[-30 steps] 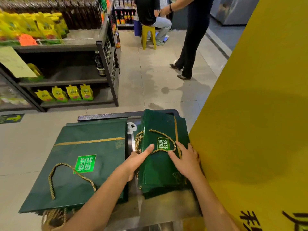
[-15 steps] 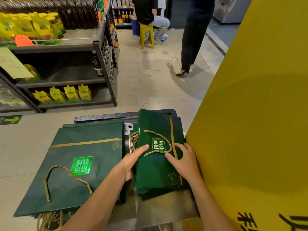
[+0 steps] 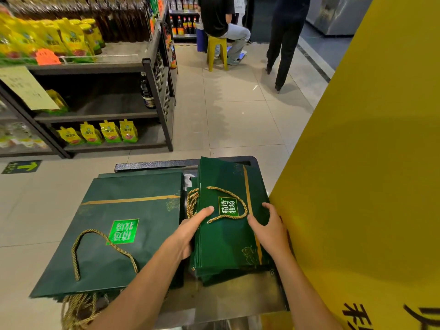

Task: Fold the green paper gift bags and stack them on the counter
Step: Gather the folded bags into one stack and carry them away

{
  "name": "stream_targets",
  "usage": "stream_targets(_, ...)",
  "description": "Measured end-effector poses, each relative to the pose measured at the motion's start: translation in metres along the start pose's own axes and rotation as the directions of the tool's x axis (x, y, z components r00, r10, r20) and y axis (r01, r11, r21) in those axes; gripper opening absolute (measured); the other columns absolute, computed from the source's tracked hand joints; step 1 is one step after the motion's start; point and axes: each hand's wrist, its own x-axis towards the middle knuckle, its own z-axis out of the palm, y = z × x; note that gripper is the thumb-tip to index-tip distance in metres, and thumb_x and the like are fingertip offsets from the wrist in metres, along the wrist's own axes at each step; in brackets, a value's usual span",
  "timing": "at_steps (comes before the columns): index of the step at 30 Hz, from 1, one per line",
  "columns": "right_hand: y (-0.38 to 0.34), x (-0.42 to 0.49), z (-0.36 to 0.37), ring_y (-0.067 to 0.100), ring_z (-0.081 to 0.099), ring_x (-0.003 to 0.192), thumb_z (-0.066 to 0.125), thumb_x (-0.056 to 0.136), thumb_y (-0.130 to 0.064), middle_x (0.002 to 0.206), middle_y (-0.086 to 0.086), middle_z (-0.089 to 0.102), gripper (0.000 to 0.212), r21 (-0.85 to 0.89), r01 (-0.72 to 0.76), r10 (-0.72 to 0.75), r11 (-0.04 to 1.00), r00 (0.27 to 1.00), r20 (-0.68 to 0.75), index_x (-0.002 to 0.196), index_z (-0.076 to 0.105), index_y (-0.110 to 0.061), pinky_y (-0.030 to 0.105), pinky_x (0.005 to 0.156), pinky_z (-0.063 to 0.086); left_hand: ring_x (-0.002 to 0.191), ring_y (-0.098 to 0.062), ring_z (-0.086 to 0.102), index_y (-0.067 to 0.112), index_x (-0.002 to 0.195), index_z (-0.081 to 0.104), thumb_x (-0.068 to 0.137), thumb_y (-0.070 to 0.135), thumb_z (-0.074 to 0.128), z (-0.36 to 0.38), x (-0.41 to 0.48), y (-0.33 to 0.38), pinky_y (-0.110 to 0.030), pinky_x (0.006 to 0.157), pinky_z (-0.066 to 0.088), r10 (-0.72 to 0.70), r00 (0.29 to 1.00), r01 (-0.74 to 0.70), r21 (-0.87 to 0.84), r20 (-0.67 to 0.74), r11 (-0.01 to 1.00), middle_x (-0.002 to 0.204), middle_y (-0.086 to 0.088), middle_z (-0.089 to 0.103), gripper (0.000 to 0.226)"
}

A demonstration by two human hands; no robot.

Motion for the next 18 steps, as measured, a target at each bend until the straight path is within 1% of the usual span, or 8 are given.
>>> stream_targets(3,-0.001,0.001,-0.002,0.025,0.044,0.137,0.071,0.091,-0.04,0.149,0.002,0.047,0.069,0.015,-0.037,0.037,0.999,0.999,0.016,0.151,0.037,-0.028,0.04,0.107,0.042,0.096,-0.031,0.076,0.009,0.119,0.069,0.084,0.046,0.077,0.005,-0.002,-0.002,-0.042,0.079,0.06,0.002,1.0,-0.002,-0.032,-0.005,0.999,0.104,-0.015,0.077,0.051)
stream_targets(5,0.0,0.003,-0.003,0.025,0.044,0.137,0.071,0.091,-0.039,0.149,0.002,0.046,0.069,0.027,-0.044,0.043,0.999,0.999,0.029,0.15,0.036,-0.029,0.039,0.106,0.042,0.097,-0.031,0.075,0.01,0.119,0.069,0.084,0.047,0.076,0.006,-0.002,-0.003,-0.043,0.083,0.06,0.016,1.0,-0.016,-0.036,0.003,0.999,0.105,-0.015,0.077,0.052)
stream_targets(8,0.002,0.003,-0.004,0.024,0.044,0.137,0.071,0.091,-0.037,0.15,0.001,0.046,0.067,0.052,-0.04,0.038,0.998,0.999,0.035,0.148,0.038,-0.031,0.039,0.106,0.043,0.101,-0.032,0.074,0.011,0.122,0.068,0.076,0.053,0.079,0.002,0.003,-0.007,-0.049,0.094,0.057,0.022,1.0,-0.022,-0.017,-0.014,1.0,0.107,-0.014,0.077,0.063)
stream_targets(13,0.001,0.003,-0.007,0.022,0.039,0.142,0.071,0.092,-0.031,0.153,0.001,0.043,0.063,0.11,-0.03,0.029,0.993,0.999,0.012,0.147,0.04,-0.029,0.033,0.105,0.038,0.103,-0.032,0.074,0.014,0.128,0.065,0.054,0.062,0.092,-0.001,0.008,-0.005,-0.052,0.099,0.055,0.008,1.0,-0.008,0.003,-0.021,1.0,0.111,-0.013,0.076,0.092)
stream_targets(15,0.0,0.003,-0.007,0.022,0.039,0.142,0.072,0.092,-0.03,0.154,0.002,0.043,0.065,0.127,-0.034,0.033,0.991,0.999,0.007,0.148,0.039,-0.028,0.032,0.104,0.038,0.103,-0.032,0.074,0.014,0.128,0.065,0.056,0.06,0.091,-0.002,0.01,-0.001,-0.052,0.099,0.055,0.006,1.0,-0.006,0.009,-0.009,1.0,0.111,-0.013,0.076,0.09)
stream_targets(18,0.001,0.004,-0.008,0.022,0.037,0.144,0.073,0.091,-0.031,0.156,0.002,0.041,0.07,0.143,-0.048,0.048,0.988,0.999,0.001,0.15,0.036,-0.028,0.034,0.107,0.039,0.102,-0.033,0.074,0.012,0.124,0.067,0.068,0.053,0.086,0.002,0.008,0.004,-0.049,0.096,0.056,-0.003,1.0,0.003,0.024,0.031,1.0,0.11,-0.015,0.076,0.072)
